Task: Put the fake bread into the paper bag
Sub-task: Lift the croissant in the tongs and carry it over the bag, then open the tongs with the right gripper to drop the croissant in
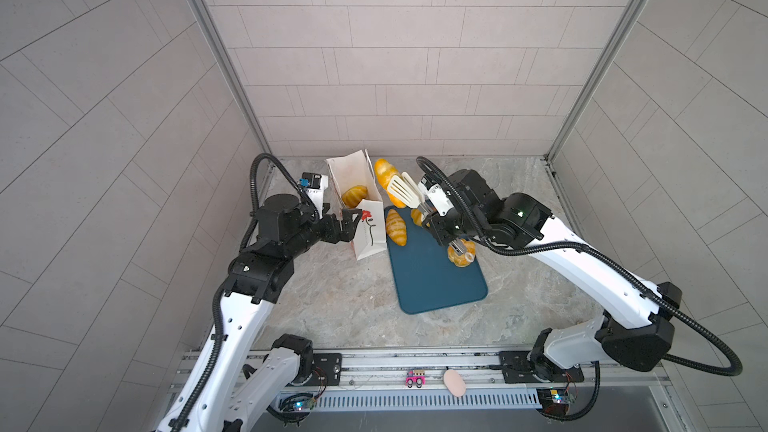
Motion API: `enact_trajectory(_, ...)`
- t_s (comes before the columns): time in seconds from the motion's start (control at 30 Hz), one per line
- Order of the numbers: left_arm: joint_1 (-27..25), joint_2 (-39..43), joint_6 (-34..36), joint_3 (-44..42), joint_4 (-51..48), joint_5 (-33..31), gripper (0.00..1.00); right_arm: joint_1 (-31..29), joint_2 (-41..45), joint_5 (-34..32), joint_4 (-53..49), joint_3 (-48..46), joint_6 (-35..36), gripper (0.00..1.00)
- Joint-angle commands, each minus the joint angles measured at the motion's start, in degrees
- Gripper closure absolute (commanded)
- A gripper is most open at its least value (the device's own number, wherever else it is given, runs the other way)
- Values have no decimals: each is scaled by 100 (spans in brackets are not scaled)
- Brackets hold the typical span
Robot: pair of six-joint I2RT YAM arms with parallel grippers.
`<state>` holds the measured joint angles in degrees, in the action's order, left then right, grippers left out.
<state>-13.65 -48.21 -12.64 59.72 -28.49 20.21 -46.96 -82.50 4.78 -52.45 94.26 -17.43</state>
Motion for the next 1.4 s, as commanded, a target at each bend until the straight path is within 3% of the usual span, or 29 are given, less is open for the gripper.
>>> enact_trajectory(0.0, 9, 151, -28, 163, 151, -268, 0, -57, -84, 31, 275, 306, 155, 71)
enact_trajectory(0.47, 143, 317, -21, 136, 11, -436, 0, -323, -1239, 226, 318, 1527, 345, 71)
enact_trajectory(0.83, 187, 512, 51, 114, -120, -468, 0, -279, -2264, -203, -444, 2762, 338, 70)
enact_trajectory(1.13, 205, 553, 54, 92, -164, -472, 0, -253, -2663, -473, -693, 3152, 338, 68)
enact_trajectory(1.37, 205, 567, 69, 60, -192, -454, 0, -254, -2822, -381, -870, 3387, 372, 59)
